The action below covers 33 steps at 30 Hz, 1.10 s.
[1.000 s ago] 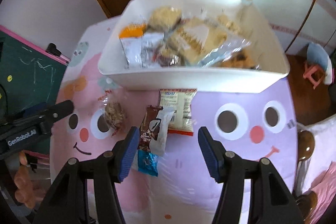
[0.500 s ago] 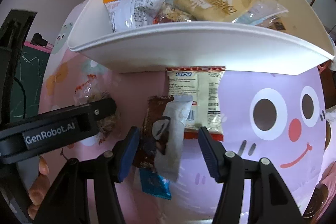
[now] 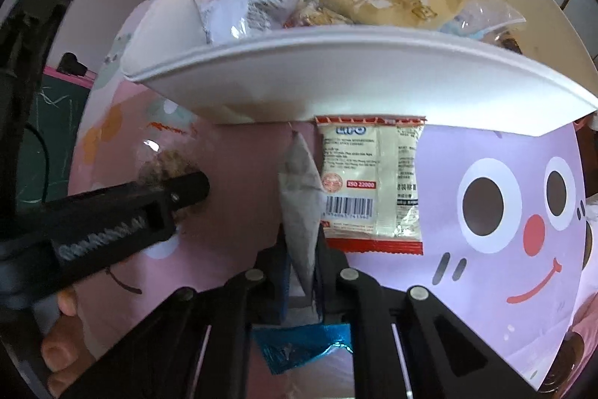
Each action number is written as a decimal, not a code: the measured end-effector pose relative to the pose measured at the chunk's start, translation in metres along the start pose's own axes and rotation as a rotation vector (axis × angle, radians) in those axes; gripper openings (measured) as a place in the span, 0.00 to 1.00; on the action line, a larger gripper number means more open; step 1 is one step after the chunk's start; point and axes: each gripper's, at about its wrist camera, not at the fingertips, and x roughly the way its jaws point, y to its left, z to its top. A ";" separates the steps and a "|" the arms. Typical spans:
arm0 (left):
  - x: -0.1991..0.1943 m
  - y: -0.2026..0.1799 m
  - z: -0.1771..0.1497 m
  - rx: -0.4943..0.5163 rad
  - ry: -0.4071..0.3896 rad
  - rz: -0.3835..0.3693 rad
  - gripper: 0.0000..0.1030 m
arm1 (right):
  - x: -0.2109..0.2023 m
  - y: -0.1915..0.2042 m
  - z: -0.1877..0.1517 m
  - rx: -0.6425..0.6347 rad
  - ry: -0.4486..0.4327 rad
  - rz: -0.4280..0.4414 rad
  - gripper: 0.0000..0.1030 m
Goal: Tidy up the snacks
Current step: 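Grasp the clear bag of dark candies with the left tool while the right tool grasps the brown chocolate bar, then carry both snacks over the white tray and open both tools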
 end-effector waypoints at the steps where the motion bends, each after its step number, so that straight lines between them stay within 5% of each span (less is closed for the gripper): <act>1: -0.001 0.000 -0.002 0.007 0.005 0.004 0.39 | -0.005 0.001 0.001 -0.006 -0.010 0.008 0.09; 12: -0.069 -0.005 -0.039 0.113 -0.057 -0.032 0.39 | -0.081 0.000 -0.005 -0.014 -0.100 0.041 0.09; 23: -0.177 -0.045 -0.043 0.313 -0.299 -0.083 0.39 | -0.172 0.003 -0.018 0.015 -0.248 -0.043 0.09; 33: -0.234 -0.074 -0.033 0.362 -0.468 -0.088 0.39 | -0.223 -0.014 0.004 0.030 -0.360 -0.103 0.09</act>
